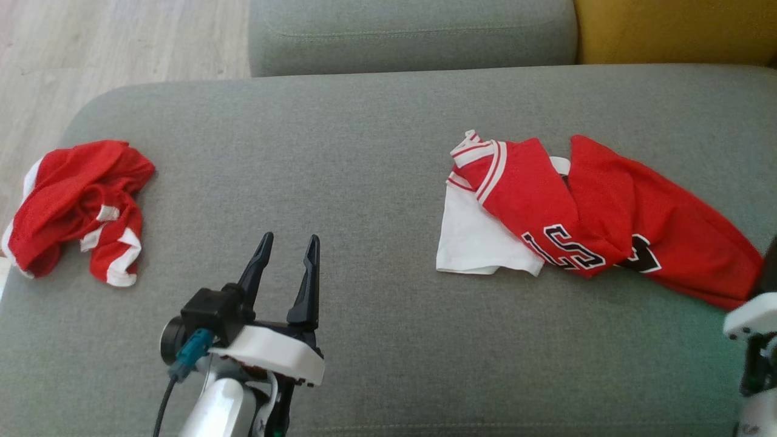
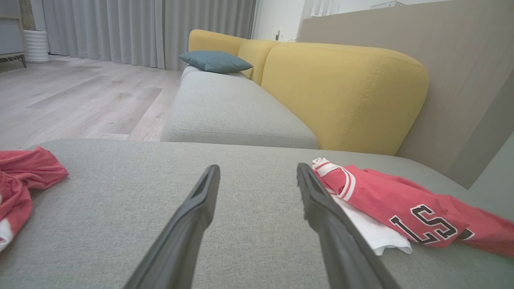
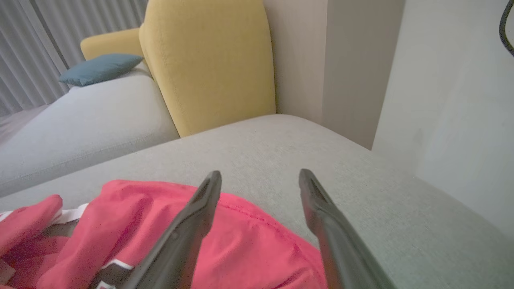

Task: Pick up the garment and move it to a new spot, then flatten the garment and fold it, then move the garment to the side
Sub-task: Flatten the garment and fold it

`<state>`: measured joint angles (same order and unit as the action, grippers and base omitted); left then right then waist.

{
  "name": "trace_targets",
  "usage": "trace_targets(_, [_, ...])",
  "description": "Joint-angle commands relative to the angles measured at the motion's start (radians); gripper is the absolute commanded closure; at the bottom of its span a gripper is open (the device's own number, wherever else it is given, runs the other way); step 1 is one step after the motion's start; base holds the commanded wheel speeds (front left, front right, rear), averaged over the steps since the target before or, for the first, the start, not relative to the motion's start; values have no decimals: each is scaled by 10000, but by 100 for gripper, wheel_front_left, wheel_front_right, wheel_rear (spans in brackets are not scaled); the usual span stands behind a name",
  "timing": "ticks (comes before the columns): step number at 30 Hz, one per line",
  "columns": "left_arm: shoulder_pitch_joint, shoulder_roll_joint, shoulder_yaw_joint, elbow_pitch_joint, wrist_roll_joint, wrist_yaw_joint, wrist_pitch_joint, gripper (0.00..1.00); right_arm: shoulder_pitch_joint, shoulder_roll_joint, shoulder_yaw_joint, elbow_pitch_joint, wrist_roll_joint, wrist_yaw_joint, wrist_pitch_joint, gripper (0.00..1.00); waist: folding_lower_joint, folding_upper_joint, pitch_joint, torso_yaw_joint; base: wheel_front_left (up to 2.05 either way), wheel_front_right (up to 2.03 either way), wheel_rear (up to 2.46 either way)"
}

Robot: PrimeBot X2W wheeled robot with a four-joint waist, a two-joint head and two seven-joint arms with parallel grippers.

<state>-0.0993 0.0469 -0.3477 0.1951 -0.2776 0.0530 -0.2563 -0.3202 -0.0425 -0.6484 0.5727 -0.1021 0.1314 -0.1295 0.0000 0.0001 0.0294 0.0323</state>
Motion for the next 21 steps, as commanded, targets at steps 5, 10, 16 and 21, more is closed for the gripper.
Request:
trace_targets(5, [-222, 33, 322, -234, -32, -56, -55, 0, 170, -80, 1967, -865, 1231, -7, -780, 0, 0, -1, -190, 163, 0, 0, 0])
trace_targets(10, [-143, 33, 326, -217, 12, -74, -55, 0, 1260, -79, 4267, -1833, 2572, -7, -1056, 0, 0, -1, -303, 302, 0, 0, 0])
trace_targets(16, [-219, 33, 210, -261, 38, -104, -55, 0, 2071, -79, 6080, -2631, 2921, -7, -1047, 0, 0, -1, -129, 589, 0, 0, 0])
trace_targets(21, [-382, 33, 151, -263, 35, -121, -55, 0, 1848, -78, 7296, -2826, 2463, -7, -598, 0, 0, -1, 189, 1054, 0, 0, 0])
